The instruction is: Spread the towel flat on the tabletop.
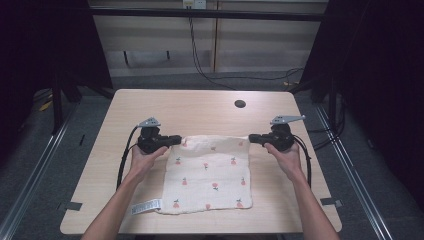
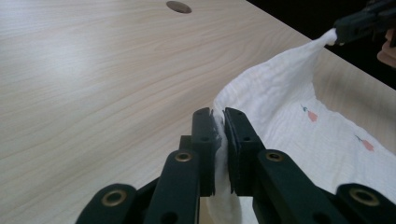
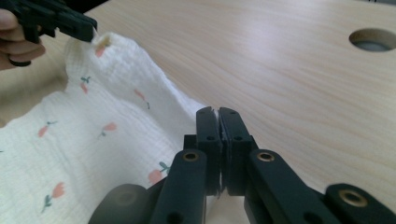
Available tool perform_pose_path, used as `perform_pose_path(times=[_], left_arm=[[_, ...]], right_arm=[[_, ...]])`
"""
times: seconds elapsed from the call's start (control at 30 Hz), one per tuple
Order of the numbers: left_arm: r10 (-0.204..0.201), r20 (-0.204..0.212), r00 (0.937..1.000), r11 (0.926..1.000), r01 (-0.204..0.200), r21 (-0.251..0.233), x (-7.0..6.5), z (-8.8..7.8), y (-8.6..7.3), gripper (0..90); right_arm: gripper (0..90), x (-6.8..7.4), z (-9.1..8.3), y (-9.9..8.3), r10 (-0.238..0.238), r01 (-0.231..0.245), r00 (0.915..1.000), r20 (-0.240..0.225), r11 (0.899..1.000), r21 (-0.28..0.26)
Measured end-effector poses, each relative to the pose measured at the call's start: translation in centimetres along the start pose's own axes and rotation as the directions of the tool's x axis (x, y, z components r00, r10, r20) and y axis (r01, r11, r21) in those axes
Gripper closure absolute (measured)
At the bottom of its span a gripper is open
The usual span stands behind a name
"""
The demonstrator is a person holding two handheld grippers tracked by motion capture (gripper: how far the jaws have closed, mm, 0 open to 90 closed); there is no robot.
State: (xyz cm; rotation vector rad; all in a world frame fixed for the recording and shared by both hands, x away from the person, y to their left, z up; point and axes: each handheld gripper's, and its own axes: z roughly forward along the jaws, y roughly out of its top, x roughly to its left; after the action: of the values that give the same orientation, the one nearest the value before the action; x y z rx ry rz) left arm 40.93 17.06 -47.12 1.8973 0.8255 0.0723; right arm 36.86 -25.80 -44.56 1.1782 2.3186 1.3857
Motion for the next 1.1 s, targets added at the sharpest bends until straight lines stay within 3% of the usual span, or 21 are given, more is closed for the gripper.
perform_pose_path(times=[0.1, 0.37, 0.53, 0.73, 0.9, 1.1], left_arm=[[-0.005, -0.004, 1.0, 1.0, 0.005, 0.004, 0.2, 0.1, -0.1, 82.4], [-0.047, -0.02, 0.9987, 0.9988, 0.047, -0.01, 0.6, -0.1, -0.3, 72.2], [-0.024, -0.021, 0.9995, 0.9997, 0.024, -0.007, 0.2, -0.5, -0.4, 71.5], [-0.023, -0.051, 0.9984, 0.9996, 0.022, -0.02, 0.5, -1.7, -0.1, 69.8], [-0.011, -0.064, 0.9979, 0.9999, 0.012, 0.012, 0.6, -2.3, -0.8, 67.5], [0.023, -0.051, 0.9984, 0.9986, -0.02, 0.049, -0.2, -3.6, -1.8, 63.5]], right_arm=[[87.5, -0.7, 1.2, -0.5, 0.012, -0.012, 0.9999, 0.011, 0.999, 0.032], [83.9, -1.5, 2.2, -0.8, 0.043, -0.044, 0.9989, 0.018, 0.998, 0.038], [80.9, -1.8, 2.6, -0.9, 0.053, -0.055, 0.9978, 0.039, 0.998, 0.039], [71.1, -1.9, 2.2, -0.6, 0.054, -0.056, 0.9957, 0.075, 0.998, 0.025], [64.6, -1.7, 1.4, -0.2, 0.047, -0.049, 0.9962, 0.073, 0.999, 0.022], [57.7, -0.1, 0.5, -0.1, 0.012, -0.015, 0.9984, 0.055, 0.998, 0.058]])
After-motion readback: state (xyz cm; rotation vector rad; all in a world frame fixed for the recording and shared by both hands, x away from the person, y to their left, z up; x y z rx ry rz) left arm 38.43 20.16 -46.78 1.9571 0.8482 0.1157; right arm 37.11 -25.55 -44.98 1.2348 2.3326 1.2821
